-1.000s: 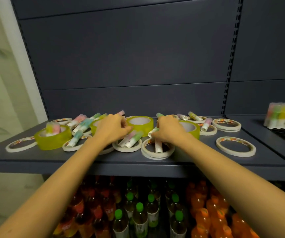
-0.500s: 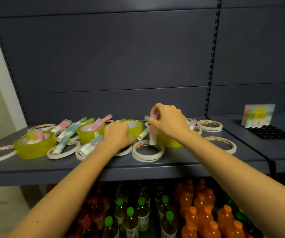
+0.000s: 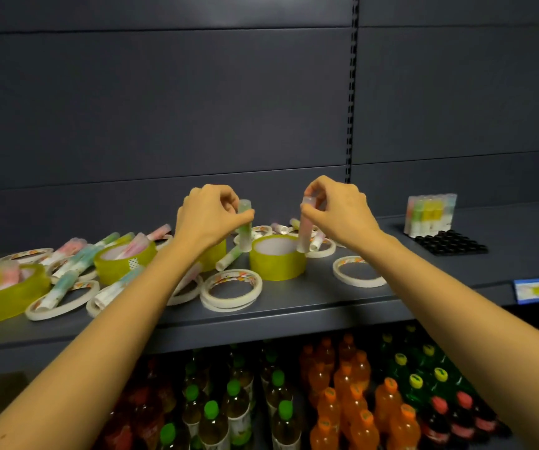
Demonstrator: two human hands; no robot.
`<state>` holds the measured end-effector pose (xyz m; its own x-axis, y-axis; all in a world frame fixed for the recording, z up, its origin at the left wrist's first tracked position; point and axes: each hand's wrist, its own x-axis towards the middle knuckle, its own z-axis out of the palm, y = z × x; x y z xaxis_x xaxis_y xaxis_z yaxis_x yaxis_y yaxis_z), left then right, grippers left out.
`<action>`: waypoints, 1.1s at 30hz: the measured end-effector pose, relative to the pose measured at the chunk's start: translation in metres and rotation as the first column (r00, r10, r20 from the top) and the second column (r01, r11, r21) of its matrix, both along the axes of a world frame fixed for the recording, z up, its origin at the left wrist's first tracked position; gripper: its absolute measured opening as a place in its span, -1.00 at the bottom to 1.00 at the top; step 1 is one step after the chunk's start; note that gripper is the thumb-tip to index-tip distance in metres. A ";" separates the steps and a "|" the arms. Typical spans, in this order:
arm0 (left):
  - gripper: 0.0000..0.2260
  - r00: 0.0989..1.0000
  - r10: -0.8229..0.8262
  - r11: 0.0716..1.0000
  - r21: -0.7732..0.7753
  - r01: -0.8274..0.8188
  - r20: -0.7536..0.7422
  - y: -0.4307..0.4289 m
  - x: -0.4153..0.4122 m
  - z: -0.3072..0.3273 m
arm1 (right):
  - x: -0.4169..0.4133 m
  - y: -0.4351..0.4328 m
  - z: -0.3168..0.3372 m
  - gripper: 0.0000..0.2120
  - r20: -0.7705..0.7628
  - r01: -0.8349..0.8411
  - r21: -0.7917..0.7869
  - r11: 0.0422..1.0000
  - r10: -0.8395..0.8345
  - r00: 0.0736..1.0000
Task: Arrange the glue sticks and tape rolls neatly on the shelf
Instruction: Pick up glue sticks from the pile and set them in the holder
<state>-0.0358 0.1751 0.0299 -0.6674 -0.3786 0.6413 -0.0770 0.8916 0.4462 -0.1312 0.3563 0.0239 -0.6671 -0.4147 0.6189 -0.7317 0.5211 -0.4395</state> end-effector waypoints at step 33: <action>-0.82 0.997 -0.035 0.997 -0.067 0.040 0.073 0.305 -0.279 -0.041 | -0.244 0.300 -0.024 -0.81 -0.016 0.013 0.050 0.999 -0.012 1.000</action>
